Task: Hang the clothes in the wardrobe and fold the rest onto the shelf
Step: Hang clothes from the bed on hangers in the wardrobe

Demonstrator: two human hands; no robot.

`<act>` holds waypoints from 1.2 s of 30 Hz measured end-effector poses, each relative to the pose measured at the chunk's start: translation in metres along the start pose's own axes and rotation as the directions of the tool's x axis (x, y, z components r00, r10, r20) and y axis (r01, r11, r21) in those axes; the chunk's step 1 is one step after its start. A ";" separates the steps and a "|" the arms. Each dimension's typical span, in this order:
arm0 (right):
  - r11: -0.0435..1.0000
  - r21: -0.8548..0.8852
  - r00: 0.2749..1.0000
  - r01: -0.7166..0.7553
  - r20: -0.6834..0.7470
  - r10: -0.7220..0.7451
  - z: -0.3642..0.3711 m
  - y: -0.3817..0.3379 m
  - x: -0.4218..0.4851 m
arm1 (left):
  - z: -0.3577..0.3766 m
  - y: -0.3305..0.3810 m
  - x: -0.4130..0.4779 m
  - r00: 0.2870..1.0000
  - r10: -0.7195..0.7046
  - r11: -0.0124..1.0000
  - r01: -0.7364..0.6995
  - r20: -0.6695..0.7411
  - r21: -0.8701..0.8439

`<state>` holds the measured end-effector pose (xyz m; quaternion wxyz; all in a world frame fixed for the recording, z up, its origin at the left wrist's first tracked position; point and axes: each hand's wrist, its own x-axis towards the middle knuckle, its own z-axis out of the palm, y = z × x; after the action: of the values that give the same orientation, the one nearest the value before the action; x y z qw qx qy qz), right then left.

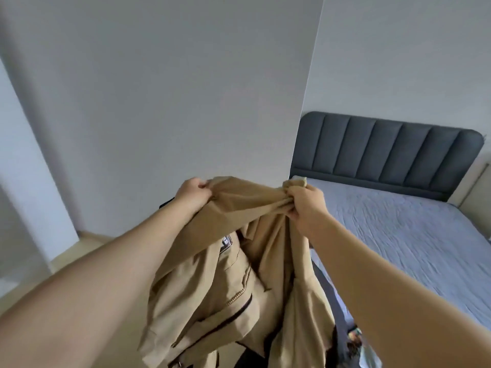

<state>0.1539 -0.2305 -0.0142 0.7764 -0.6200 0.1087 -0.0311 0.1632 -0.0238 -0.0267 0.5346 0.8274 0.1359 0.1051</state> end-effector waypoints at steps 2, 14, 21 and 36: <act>0.997 0.013 0.995 0.070 0.073 -0.071 0.015 -0.019 -0.002 | -0.008 0.006 -0.006 0.997 0.026 0.956 -0.004 0.071 -0.294; 0.971 0.134 0.880 0.200 0.411 -0.238 0.030 -0.056 -0.025 | 0.020 0.028 -0.032 0.993 0.118 0.989 -0.116 0.010 -0.090; 0.887 -0.316 0.902 0.336 0.378 -0.207 -0.016 -0.022 -0.010 | -0.007 0.078 -0.022 0.979 -0.183 0.771 0.201 0.091 -0.604; 0.546 -0.803 0.952 0.240 0.304 0.029 -0.016 0.039 -0.009 | -0.040 0.104 -0.038 0.952 0.127 0.717 0.107 0.280 -0.689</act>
<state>0.1382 -0.2351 -0.0539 0.3943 -0.9158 -0.0391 0.0652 0.1263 -0.0434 0.0830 0.8202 0.5717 -0.0028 0.0214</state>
